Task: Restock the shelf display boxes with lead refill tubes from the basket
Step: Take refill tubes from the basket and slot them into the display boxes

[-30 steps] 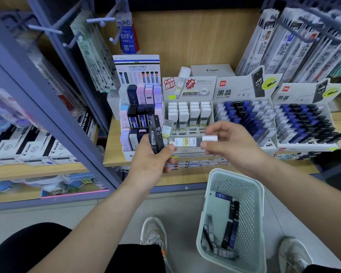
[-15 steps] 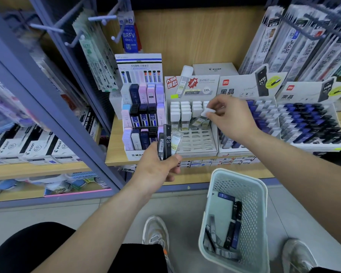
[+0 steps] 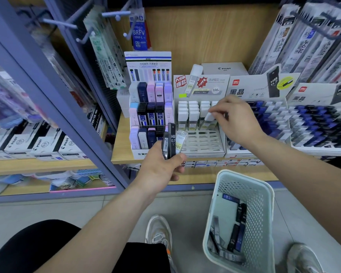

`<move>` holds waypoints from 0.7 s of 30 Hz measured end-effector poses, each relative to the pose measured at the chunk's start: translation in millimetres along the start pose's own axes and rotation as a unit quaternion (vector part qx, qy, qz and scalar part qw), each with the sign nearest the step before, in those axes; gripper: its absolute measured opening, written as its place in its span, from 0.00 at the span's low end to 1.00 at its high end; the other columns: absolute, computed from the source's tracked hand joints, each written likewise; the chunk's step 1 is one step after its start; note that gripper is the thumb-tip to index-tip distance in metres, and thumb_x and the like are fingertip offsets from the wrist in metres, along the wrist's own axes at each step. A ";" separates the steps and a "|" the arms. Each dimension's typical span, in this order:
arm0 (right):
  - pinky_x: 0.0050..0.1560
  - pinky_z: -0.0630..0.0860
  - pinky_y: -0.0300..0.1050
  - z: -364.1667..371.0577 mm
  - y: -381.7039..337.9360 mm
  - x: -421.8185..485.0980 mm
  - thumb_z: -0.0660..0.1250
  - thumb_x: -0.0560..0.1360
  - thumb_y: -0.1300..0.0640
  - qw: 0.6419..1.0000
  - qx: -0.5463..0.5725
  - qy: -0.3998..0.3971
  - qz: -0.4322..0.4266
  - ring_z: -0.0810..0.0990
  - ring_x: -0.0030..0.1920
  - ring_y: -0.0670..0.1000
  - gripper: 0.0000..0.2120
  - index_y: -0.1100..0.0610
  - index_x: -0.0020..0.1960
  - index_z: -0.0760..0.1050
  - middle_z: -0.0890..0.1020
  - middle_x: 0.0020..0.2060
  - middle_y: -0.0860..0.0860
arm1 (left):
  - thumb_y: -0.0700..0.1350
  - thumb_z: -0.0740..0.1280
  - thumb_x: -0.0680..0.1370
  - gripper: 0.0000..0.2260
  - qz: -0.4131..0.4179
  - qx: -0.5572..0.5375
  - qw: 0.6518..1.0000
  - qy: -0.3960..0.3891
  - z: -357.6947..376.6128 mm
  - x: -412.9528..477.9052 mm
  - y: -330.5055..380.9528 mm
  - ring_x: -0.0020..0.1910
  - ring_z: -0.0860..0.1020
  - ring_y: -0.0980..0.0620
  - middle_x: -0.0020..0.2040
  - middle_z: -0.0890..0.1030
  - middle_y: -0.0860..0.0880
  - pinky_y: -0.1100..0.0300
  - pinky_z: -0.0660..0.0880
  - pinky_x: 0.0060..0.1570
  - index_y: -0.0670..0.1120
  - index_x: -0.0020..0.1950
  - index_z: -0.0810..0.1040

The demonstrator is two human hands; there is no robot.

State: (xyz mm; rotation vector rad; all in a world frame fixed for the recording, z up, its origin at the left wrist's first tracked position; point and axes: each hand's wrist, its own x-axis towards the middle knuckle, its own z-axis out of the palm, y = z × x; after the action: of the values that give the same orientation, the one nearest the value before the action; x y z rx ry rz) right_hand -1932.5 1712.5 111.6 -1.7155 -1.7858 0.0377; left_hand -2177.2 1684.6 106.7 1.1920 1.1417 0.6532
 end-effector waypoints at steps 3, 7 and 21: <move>0.53 0.72 0.42 5.6 -1.8 3.9 0.69 0.78 0.63 1.000 0.002 0.010 0.013 0.76 0.46 0.48 0.07 0.58 0.53 0.84 0.79 0.46 0.50 | 0.40 0.70 0.79 0.10 -0.001 0.000 1.000 0.002 1.2 0.5 0.6 0.33 0.79 0.55 0.48 0.83 0.44 0.61 0.76 0.31 0.45 0.59 0.74; 0.52 0.77 0.48 4.0 -3.5 8.3 0.69 0.78 0.61 1.000 -0.020 -0.004 0.017 0.79 0.47 0.52 0.07 0.57 0.53 0.84 0.82 0.48 0.52 | 0.40 0.70 0.79 0.11 0.000 0.007 1.000 0.000 2.3 0.5 0.0 0.33 0.79 0.54 0.53 0.83 0.41 0.61 0.76 0.32 0.44 0.60 0.74; 0.44 0.78 0.51 3.6 -16.2 14.8 0.65 0.81 0.54 0.992 -0.107 -0.065 0.004 0.79 0.53 0.54 0.09 0.50 0.56 0.83 0.79 0.53 0.48 | 0.40 0.70 0.79 0.11 0.008 -0.002 1.000 -0.013 5.9 -3.6 1.0 0.33 0.79 0.55 0.51 0.83 0.43 0.61 0.75 0.32 0.45 0.61 0.74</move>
State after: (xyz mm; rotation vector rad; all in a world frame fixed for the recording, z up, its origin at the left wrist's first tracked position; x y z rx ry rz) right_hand -1947.5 1725.0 122.3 -1.9093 -1.9376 -0.0411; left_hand -2172.8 1679.5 108.7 1.2042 1.1102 0.6508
